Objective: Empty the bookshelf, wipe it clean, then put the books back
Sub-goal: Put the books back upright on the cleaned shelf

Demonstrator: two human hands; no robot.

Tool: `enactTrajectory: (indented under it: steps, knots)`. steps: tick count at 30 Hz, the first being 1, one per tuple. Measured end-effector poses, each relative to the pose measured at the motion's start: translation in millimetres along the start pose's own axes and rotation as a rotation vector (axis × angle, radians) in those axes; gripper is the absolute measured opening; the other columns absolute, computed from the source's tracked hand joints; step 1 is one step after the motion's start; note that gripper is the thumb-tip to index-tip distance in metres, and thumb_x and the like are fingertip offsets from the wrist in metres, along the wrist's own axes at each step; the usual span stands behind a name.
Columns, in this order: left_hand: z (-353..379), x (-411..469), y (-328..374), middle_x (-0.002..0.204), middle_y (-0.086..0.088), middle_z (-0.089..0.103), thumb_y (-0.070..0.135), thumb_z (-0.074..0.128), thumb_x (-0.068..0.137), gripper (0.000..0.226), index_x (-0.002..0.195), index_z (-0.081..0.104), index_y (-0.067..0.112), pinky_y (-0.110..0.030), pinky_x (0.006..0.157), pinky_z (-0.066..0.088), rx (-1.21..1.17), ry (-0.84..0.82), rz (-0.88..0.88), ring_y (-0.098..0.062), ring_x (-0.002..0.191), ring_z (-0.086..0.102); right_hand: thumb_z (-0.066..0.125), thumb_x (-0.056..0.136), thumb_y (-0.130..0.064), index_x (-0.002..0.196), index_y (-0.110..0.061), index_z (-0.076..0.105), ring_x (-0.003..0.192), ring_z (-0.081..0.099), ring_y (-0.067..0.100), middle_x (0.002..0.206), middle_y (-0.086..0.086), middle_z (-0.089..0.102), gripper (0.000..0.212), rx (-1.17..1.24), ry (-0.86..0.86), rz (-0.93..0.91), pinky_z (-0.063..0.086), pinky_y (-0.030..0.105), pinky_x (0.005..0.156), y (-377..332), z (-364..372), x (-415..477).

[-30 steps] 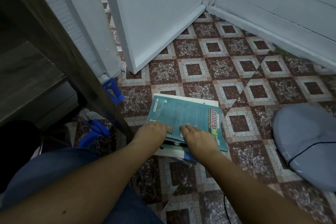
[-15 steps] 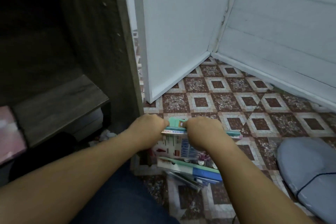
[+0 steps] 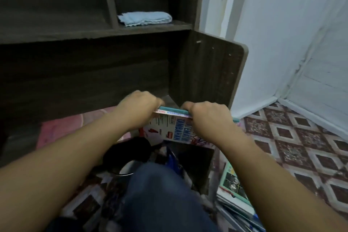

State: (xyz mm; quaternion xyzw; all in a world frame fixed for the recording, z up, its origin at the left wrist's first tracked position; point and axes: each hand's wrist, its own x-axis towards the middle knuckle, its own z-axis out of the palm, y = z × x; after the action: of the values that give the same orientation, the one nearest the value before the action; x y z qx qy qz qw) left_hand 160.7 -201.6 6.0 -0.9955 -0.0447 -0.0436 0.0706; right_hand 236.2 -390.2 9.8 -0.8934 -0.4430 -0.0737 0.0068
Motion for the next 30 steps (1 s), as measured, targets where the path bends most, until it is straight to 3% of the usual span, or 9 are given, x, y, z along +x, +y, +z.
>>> enactTrajectory:
  steps: [8,10,13,17,20,23,25,27,30]
  knots:
    - [15,-76,-118,0.091,0.0,0.067,0.03,0.083,0.066,0.046,0.107,0.063,0.021,-0.033,0.064,0.054,0.255,0.212,-0.36,-0.021,0.078,0.065,0.062,0.088,-0.027,0.134,-0.025,0.044,0.097,0.063,0.027,0.115,0.002,0.062,0.05,-0.025,0.323,-0.309,0.051,0.039,0.076,-118,32,113]
    - [40,-95,-143,0.094,-0.012,0.071,0.011,0.072,0.074,0.035,0.109,0.068,0.008,-0.039,0.071,0.057,0.302,0.37,-0.395,-0.031,0.081,0.069,0.059,0.087,-0.02,0.135,-0.023,0.049,0.098,0.065,0.03,0.117,0.005,0.065,0.05,-0.028,0.362,-0.373,0.051,0.041,0.081,-148,49,136]
    - [81,-120,-168,0.105,-0.018,0.071,0.011,0.051,0.076,0.04,0.112,0.069,0.003,-0.045,0.078,0.055,0.324,0.402,-0.495,-0.038,0.09,0.069,0.045,0.084,-0.019,0.129,-0.024,0.06,0.092,0.067,0.031,0.109,0.007,0.069,0.048,0.01,0.433,-0.47,0.051,0.041,0.079,-184,84,158]
    - [143,-149,-176,0.089,-0.017,0.069,0.009,0.057,0.074,0.034,0.105,0.07,0.007,-0.04,0.06,0.058,0.199,0.18,-0.556,-0.036,0.075,0.069,0.037,0.099,-0.017,0.149,-0.036,0.028,0.124,0.048,0.034,0.139,0.009,0.05,0.055,-0.013,0.016,-0.508,0.031,0.048,0.108,-214,136,162]
    - [183,-167,-178,0.114,-0.005,0.06,0.018,0.061,0.086,0.047,0.132,0.052,0.025,-0.036,0.075,0.055,0.102,-0.093,-0.622,-0.026,0.099,0.063,0.042,0.098,-0.016,0.15,-0.037,0.023,0.128,0.041,0.035,0.142,0.009,0.043,0.059,0.005,-0.163,-0.484,0.028,0.051,0.109,-225,178,152]
    - [201,-175,-186,0.118,-0.005,0.06,0.058,0.061,0.081,0.061,0.131,0.056,0.023,-0.039,0.076,0.057,0.024,-0.117,-0.592,-0.026,0.102,0.063,0.044,0.097,-0.017,0.152,-0.038,0.019,0.139,0.027,0.033,0.155,0.006,0.026,0.064,0.063,-0.183,-0.477,0.023,0.049,0.113,-221,199,152]
    - [207,-177,-193,0.114,-0.007,0.063,0.081,0.037,0.077,0.081,0.125,0.061,0.02,-0.041,0.072,0.056,0.056,-0.106,-0.571,-0.027,0.1,0.064,0.048,0.098,-0.034,0.153,-0.039,0.016,0.144,0.019,0.03,0.16,0.004,0.018,0.064,0.102,-0.217,-0.516,0.018,0.048,0.116,-212,200,158]
    - [214,-178,-198,0.121,-0.008,0.059,0.082,0.02,0.081,0.088,0.132,0.055,0.019,-0.044,0.08,0.054,0.072,-0.082,-0.525,-0.028,0.108,0.059,0.049,0.093,-0.056,0.153,-0.039,0.015,0.147,0.014,0.028,0.162,0.002,0.012,0.071,0.125,-0.272,-0.554,0.015,0.045,0.117,-202,197,165]
    - [215,-174,-200,0.127,-0.009,0.055,0.079,0.012,0.086,0.087,0.137,0.05,0.02,-0.045,0.09,0.05,0.051,-0.068,-0.529,-0.028,0.116,0.053,0.052,0.092,-0.057,0.153,-0.04,0.017,0.148,0.013,0.026,0.163,0.001,0.012,0.072,0.108,-0.296,-0.576,0.016,0.042,0.117,-196,199,172]
